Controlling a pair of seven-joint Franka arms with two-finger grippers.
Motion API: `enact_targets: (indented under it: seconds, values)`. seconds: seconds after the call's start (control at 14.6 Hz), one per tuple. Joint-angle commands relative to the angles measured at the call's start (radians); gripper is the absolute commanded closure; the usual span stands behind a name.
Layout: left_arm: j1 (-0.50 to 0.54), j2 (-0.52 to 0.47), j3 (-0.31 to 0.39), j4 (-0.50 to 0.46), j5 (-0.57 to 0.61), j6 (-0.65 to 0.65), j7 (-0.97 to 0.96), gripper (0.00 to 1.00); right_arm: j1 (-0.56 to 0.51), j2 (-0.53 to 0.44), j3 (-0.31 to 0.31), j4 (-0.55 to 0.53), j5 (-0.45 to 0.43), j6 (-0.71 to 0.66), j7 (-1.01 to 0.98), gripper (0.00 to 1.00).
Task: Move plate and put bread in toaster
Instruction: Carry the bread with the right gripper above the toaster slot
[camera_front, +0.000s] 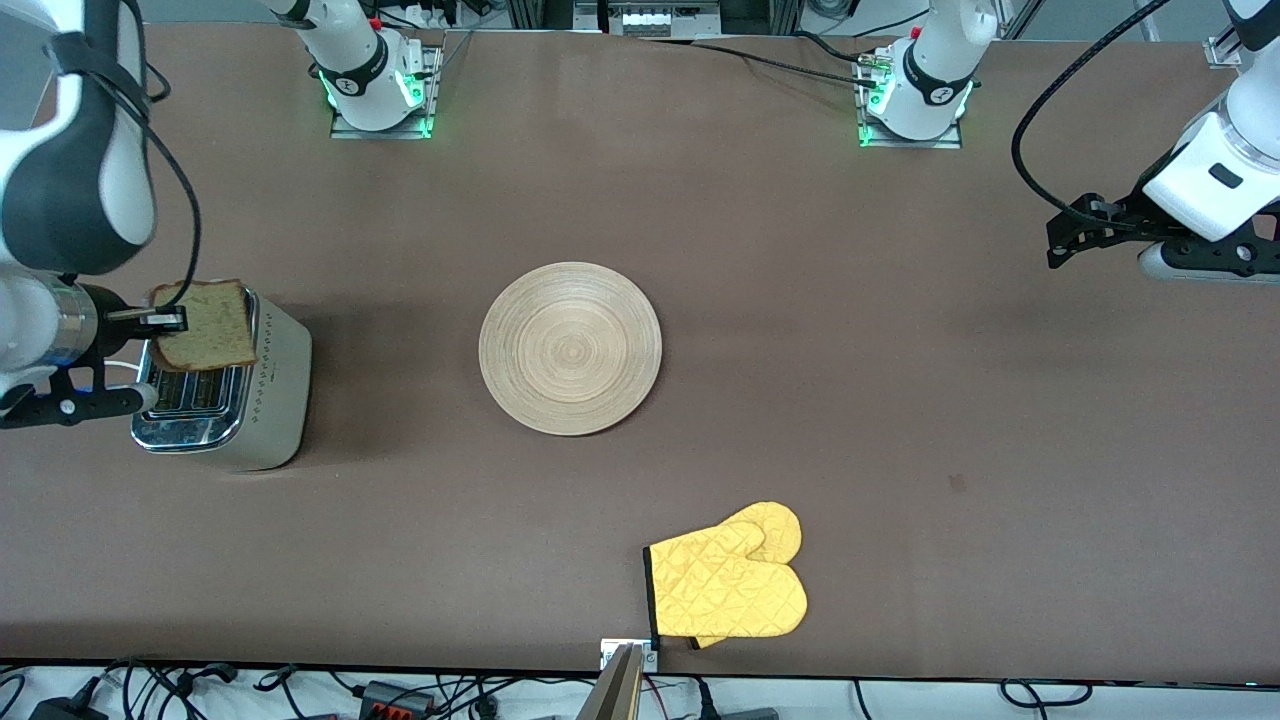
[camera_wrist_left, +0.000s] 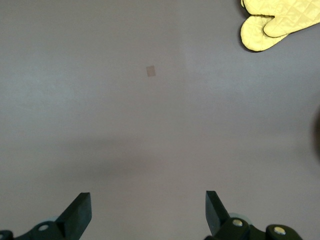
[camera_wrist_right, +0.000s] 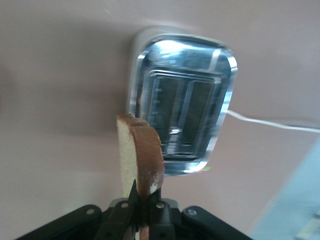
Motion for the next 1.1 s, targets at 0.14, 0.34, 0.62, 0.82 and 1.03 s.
enact_targets:
  seconds: [0.14,0.34,0.62,0.82,1.03]
  values:
    - [0.005,-0.007,0.001,-0.001,-0.009,-0.003,0.021,0.0,0.015,0.056,-0.003,0.051,-0.1,0.011,-0.094,1.0]
    - [0.005,-0.008,0.001,-0.001,-0.009,-0.003,0.021,0.0,0.018,0.085,0.0,0.048,-0.15,0.011,-0.099,1.0]
    - [0.005,-0.007,0.001,-0.001,-0.009,-0.003,0.021,0.0,0.013,0.11,-0.003,0.047,-0.152,0.006,-0.091,1.0]
    - [0.005,-0.008,0.001,-0.001,-0.009,-0.003,0.021,0.0,0.012,0.127,-0.004,0.045,-0.15,0.009,-0.085,1.0]
    - [0.005,-0.007,0.001,-0.001,-0.009,-0.003,0.021,0.0,0.009,0.151,-0.006,0.05,-0.147,0.012,-0.034,1.0]
